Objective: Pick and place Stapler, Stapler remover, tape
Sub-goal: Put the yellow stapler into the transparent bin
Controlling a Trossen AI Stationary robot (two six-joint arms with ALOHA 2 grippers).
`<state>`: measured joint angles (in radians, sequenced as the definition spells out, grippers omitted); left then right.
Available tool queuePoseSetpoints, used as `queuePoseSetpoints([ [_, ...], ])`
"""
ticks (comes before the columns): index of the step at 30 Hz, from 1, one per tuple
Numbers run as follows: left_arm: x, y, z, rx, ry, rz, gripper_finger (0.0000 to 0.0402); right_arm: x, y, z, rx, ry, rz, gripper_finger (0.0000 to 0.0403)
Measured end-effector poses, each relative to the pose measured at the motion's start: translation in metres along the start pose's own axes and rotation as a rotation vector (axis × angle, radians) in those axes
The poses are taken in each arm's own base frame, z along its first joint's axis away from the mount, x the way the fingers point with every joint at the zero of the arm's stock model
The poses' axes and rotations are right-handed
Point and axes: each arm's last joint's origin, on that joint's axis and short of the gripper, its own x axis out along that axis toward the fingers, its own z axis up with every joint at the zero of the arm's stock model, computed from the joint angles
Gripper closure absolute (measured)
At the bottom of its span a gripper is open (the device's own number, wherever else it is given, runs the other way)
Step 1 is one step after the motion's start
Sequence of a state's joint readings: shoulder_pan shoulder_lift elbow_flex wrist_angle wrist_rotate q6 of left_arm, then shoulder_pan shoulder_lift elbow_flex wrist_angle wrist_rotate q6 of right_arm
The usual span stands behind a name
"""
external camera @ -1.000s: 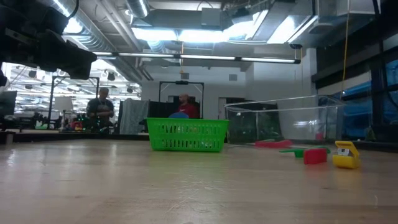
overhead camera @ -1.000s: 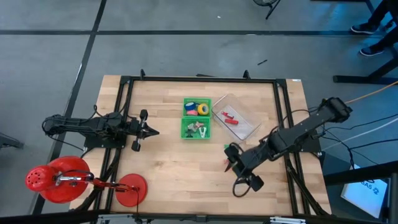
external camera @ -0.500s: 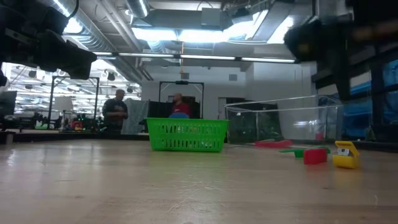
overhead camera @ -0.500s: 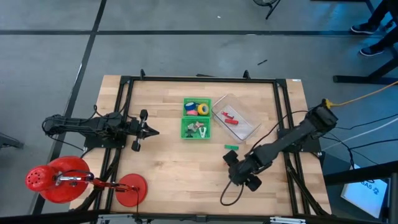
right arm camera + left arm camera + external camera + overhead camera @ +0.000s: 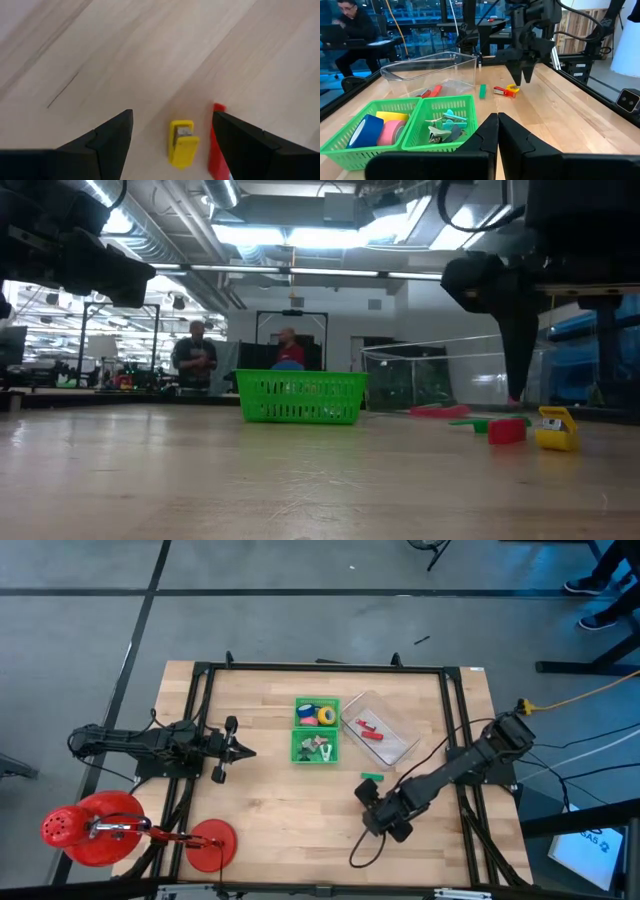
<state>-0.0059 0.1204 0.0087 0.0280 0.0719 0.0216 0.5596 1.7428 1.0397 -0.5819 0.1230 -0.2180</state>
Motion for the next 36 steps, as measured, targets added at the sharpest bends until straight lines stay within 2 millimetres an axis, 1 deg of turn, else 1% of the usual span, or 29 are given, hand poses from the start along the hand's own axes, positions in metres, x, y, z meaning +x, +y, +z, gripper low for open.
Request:
queuePoseSetpoints([
  [4,0.000,0.000,0.000,0.000,0.000,0.000,0.0394,0.004,-0.003,-0.007,0.015,0.016,0.040,0.0128],
  [10,0.000,0.000,0.000,0.000,0.000,0.000,0.0396,0.018,-0.007,-0.025,0.043,0.057,0.042,0.0128],
  [14,0.000,0.000,0.000,0.000,0.000,0.000,0.0397,0.020,-0.007,-0.030,0.062,0.053,0.044,0.0133],
  [16,0.000,0.000,0.000,0.000,0.001,0.000,0.0397,0.020,-0.007,-0.030,0.083,0.053,0.051,0.0148],
  [19,0.000,0.000,0.000,0.000,0.000,0.000,0.0395,0.019,-0.008,-0.027,0.111,0.052,0.069,0.0186],
  [23,0.000,0.000,0.000,0.000,0.001,0.000,0.0393,0.017,-0.009,-0.023,0.133,0.033,0.059,0.0256],
  [26,0.000,0.000,0.000,0.000,0.000,0.000,0.0395,0.017,-0.010,-0.023,0.134,0.039,0.052,0.0315],
  [28,0.000,0.000,0.000,0.000,0.001,0.000,0.0396,0.017,-0.010,-0.023,0.134,0.037,0.051,0.0344],
  [30,0.000,0.000,0.000,0.000,0.000,0.000,0.0395,0.017,-0.009,-0.023,0.134,0.035,0.059,0.0343],
  [36,0.000,0.000,0.000,0.000,0.000,0.000,0.0394,0.015,-0.006,-0.022,0.169,0.010,0.193,0.0343],
])
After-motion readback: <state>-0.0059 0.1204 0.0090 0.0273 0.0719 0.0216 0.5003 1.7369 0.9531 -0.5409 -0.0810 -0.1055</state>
